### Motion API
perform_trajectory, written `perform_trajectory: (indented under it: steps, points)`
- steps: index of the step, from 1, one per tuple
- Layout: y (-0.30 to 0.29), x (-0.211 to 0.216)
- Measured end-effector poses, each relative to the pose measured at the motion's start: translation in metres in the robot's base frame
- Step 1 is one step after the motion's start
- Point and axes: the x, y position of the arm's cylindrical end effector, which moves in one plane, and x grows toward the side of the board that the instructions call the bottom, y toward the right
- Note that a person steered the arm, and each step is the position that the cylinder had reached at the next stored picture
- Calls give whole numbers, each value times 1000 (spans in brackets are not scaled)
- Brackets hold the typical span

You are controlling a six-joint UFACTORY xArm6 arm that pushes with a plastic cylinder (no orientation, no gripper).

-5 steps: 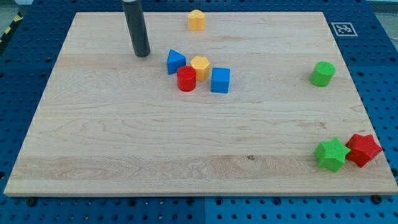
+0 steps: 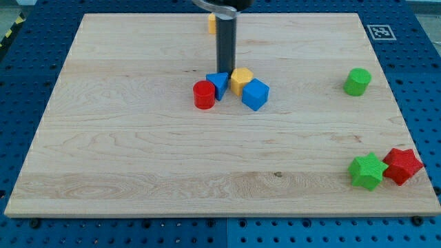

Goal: Place the hexagon to the right of the cube

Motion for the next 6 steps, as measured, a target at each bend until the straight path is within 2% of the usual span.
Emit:
perform_trajectory:
  steps: [6]
  points:
    - [128, 58]
